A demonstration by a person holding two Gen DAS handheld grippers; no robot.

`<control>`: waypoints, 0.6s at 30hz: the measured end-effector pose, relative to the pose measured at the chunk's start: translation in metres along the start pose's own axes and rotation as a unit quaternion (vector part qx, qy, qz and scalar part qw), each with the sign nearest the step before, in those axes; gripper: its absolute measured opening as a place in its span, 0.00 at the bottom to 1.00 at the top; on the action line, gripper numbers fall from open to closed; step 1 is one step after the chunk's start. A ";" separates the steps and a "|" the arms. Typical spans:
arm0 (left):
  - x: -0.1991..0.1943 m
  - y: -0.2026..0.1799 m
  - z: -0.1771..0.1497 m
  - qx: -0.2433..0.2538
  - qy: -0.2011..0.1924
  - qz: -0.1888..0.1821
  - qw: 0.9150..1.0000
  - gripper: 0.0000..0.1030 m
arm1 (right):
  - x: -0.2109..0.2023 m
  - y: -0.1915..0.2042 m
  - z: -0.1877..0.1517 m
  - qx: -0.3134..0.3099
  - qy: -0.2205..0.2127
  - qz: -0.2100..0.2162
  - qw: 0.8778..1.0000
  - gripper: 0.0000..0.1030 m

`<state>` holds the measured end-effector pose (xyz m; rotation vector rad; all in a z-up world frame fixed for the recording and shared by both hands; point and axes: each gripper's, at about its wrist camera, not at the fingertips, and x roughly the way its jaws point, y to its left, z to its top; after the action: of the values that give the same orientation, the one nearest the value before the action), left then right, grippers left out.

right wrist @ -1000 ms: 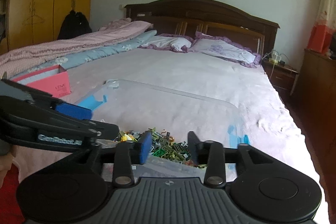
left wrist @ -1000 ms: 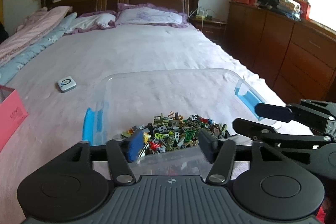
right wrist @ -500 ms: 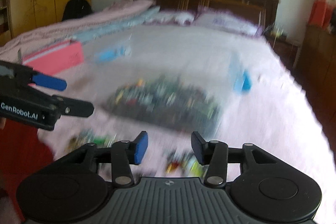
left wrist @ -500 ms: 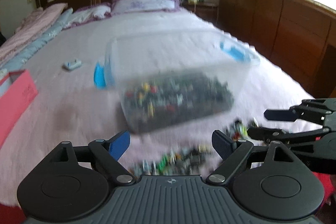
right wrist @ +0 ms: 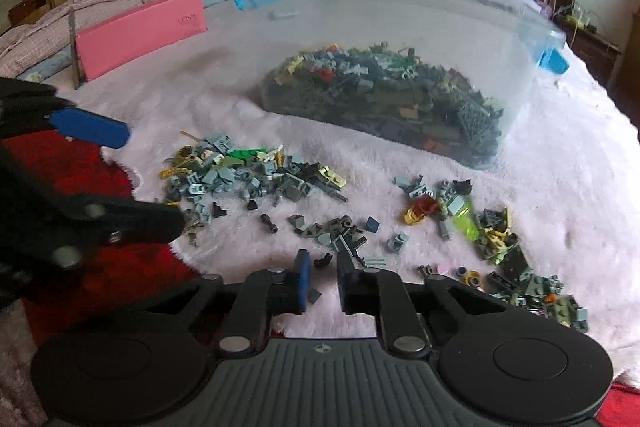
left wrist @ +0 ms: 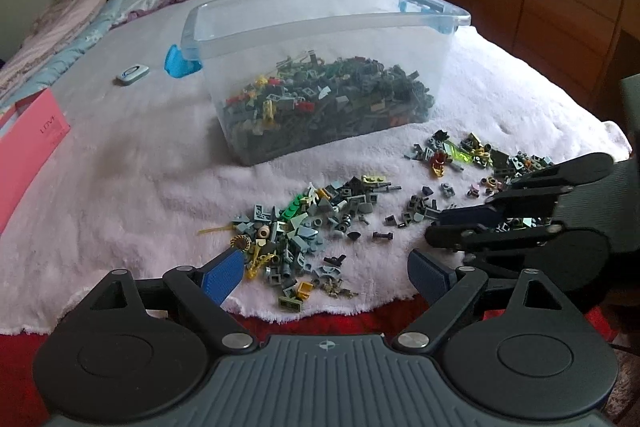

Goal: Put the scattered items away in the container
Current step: 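Move both open grippers back down to the scattered Lego pieces, then close both grippers on Lego pieces in the pile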

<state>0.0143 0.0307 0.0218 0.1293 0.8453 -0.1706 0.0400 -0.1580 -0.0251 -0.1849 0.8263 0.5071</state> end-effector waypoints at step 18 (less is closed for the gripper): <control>0.036 -0.030 0.015 0.018 0.005 -0.064 0.998 0.61 | -0.006 -0.017 -0.018 0.012 0.005 -0.028 1.000 0.12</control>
<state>0.0423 -0.0052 0.0028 0.1096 0.8613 -0.3051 0.0329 -0.1814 -0.0335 -0.1888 0.8347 0.4435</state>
